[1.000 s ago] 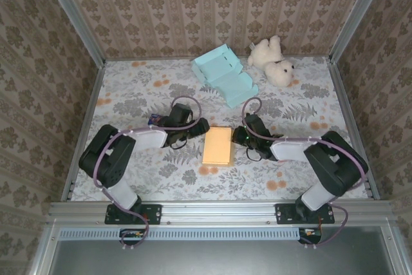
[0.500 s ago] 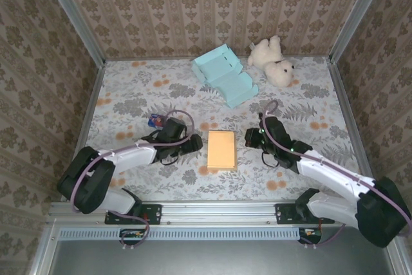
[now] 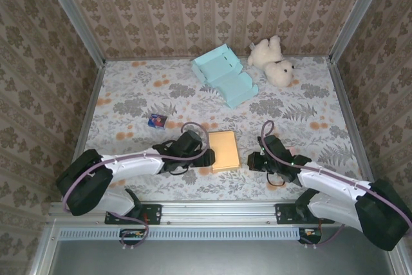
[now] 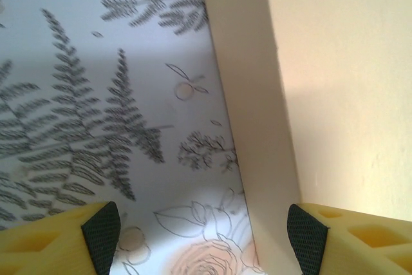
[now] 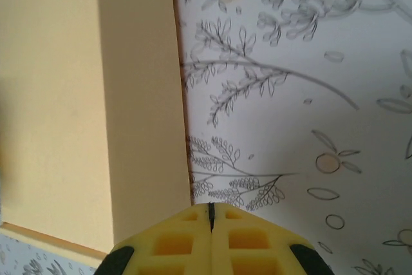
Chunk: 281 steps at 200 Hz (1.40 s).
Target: Fold the paper box
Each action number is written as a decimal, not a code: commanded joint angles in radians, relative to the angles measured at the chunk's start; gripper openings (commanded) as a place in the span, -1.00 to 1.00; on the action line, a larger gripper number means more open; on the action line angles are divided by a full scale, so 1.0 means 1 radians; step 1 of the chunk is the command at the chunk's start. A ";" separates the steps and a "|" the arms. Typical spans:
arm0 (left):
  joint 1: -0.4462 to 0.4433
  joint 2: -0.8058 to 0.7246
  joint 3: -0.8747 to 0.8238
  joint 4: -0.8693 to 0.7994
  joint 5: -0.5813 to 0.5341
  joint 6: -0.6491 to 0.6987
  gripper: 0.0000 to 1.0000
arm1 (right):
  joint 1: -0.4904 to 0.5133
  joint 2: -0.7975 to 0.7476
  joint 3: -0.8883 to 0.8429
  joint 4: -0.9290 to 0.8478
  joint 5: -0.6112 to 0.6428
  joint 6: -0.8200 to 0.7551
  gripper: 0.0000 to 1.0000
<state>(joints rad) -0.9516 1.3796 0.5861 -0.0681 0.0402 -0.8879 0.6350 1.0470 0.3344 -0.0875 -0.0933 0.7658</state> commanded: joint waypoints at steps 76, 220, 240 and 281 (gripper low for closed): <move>-0.109 -0.015 0.070 -0.062 -0.086 -0.069 0.59 | 0.065 0.073 -0.008 0.082 -0.033 0.024 -1.00; -0.165 -0.026 0.049 -0.020 -0.111 -0.134 0.59 | 0.130 0.186 0.040 0.123 -0.019 0.020 -1.00; -0.169 -0.005 0.061 0.002 -0.089 -0.135 0.59 | 0.130 0.210 0.053 0.123 -0.020 0.010 -1.00; -0.177 0.059 0.075 0.026 -0.066 -0.149 0.59 | 0.129 0.247 0.065 0.144 -0.037 0.005 -1.00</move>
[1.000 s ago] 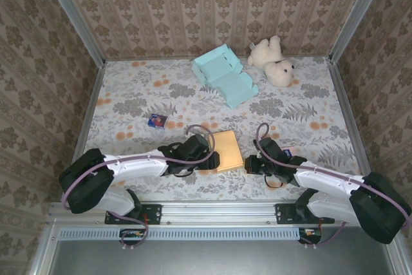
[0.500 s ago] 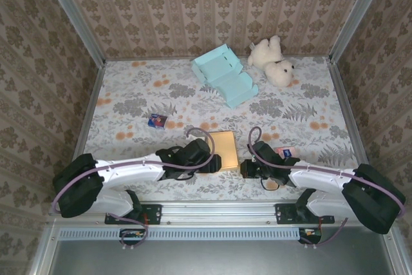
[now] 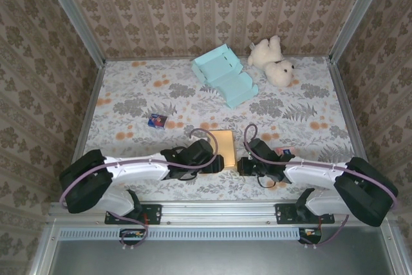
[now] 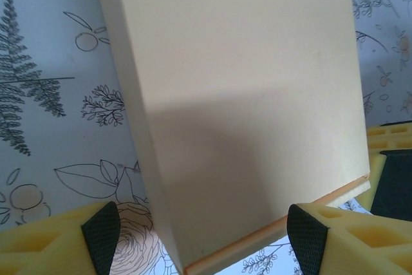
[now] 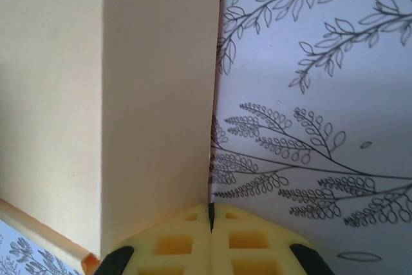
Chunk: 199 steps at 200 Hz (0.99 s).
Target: Fold the paper box
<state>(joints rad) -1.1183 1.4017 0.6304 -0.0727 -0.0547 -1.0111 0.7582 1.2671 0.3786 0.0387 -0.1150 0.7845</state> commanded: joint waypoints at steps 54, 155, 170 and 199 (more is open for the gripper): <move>-0.015 0.075 0.046 0.073 0.060 -0.038 0.58 | 0.007 0.041 0.022 0.078 -0.048 -0.022 -1.00; -0.022 0.073 0.054 0.091 0.055 -0.032 0.58 | 0.037 0.059 -0.063 0.547 -0.306 -0.040 -1.00; -0.021 0.073 0.053 0.094 0.055 -0.033 0.58 | 0.053 0.072 -0.058 0.565 -0.308 -0.039 -1.00; -0.023 0.071 0.054 0.096 0.055 -0.032 0.58 | 0.082 0.106 -0.053 0.603 -0.275 -0.023 -1.00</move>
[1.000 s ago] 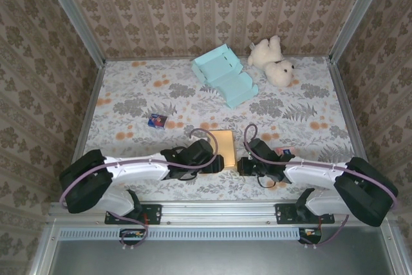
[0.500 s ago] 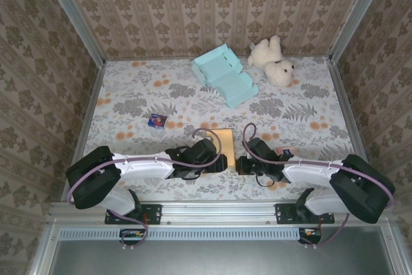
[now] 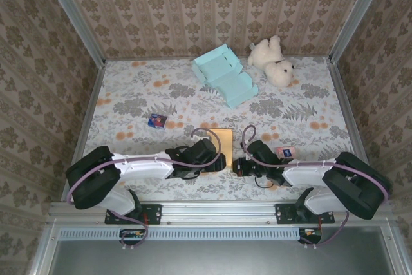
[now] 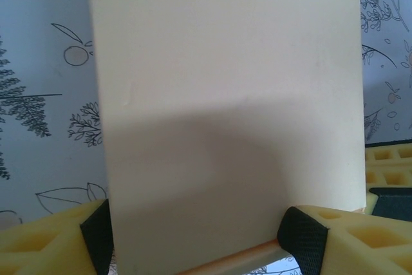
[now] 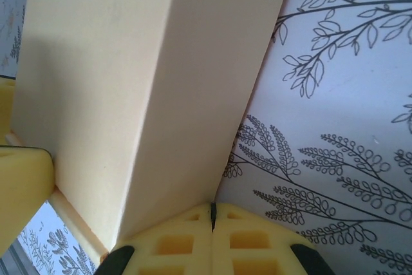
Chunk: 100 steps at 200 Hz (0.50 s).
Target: Fold the paper box
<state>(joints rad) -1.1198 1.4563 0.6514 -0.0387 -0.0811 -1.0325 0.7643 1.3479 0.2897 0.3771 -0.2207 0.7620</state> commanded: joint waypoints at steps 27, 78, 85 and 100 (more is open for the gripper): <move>-0.020 0.000 0.036 0.040 0.062 -0.005 0.58 | 0.114 0.079 0.054 0.284 -0.116 0.029 -1.00; 0.031 -0.038 0.037 -0.034 0.007 0.020 0.58 | 0.215 0.138 0.080 0.313 0.087 0.097 -1.00; 0.053 -0.045 0.034 -0.050 0.007 0.024 0.58 | 0.221 0.140 0.077 0.312 0.119 0.111 -1.00; 0.104 -0.058 0.021 -0.059 0.012 0.043 0.58 | 0.235 0.139 0.072 0.295 0.189 0.132 -1.00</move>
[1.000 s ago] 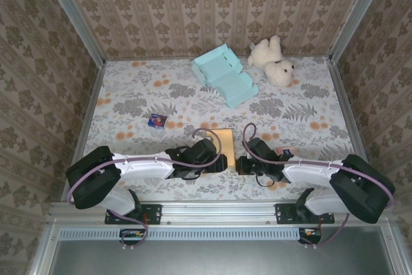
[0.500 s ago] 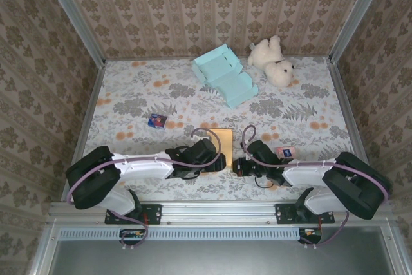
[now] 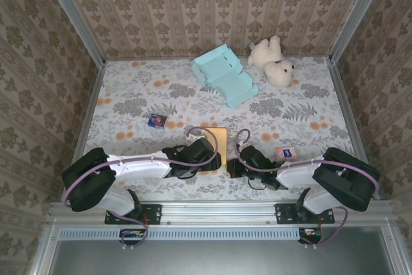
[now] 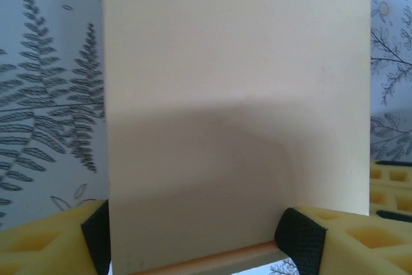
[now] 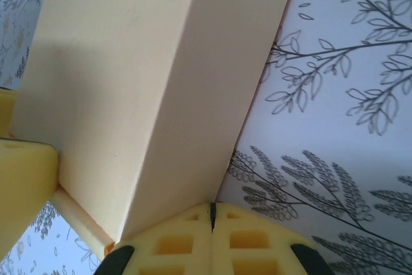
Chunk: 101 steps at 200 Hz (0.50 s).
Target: Fold the paper box
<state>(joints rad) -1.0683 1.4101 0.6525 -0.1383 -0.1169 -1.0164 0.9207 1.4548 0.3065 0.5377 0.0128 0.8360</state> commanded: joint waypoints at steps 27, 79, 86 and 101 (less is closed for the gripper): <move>0.145 -0.027 0.015 0.014 0.046 0.061 0.58 | 0.112 0.029 0.042 0.126 0.052 0.094 -1.00; 0.253 -0.142 -0.013 -0.065 0.005 0.093 0.58 | 0.153 -0.110 0.043 -0.087 0.236 0.093 -0.88; 0.253 -0.183 -0.026 -0.085 -0.013 0.090 0.58 | 0.153 -0.150 0.051 -0.169 0.276 0.080 -0.86; 0.250 -0.276 -0.063 -0.122 -0.040 0.078 0.58 | 0.153 -0.259 0.070 -0.337 0.360 0.039 -0.76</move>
<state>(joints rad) -0.8165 1.2625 0.6361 -0.1684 -0.1009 -0.9531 1.0706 1.3350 0.3359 0.4652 0.1947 0.9157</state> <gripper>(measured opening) 0.792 0.090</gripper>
